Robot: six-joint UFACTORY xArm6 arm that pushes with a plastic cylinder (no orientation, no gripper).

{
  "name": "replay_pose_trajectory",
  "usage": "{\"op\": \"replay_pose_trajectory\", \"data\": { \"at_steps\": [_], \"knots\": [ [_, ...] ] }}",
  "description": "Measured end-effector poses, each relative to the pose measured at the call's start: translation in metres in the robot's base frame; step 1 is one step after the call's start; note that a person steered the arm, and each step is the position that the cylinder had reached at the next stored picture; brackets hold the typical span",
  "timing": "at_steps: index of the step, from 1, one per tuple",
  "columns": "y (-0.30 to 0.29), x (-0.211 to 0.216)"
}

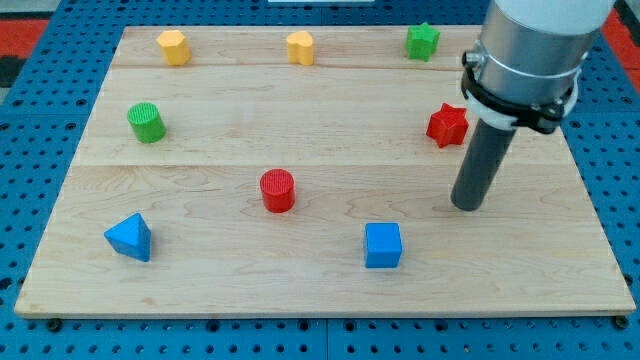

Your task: Place the blue cube and red circle diagonally to each other

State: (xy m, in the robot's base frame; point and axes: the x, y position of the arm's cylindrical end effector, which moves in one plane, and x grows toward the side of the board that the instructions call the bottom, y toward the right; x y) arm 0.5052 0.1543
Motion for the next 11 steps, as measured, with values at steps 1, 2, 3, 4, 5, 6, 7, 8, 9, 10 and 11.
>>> {"op": "replay_pose_trajectory", "data": {
  "at_steps": [1,2,3,4,5,6,7,8,9,10,11],
  "knots": [
    [0.025,0.001],
    [0.035,0.044],
    [-0.027,0.093],
    [-0.094,0.11],
    [-0.112,0.079],
    [-0.125,0.05],
    [-0.117,0.03],
    [-0.124,0.026],
    [-0.186,0.063],
    [-0.234,0.113],
    [-0.276,0.106]
  ]
}}
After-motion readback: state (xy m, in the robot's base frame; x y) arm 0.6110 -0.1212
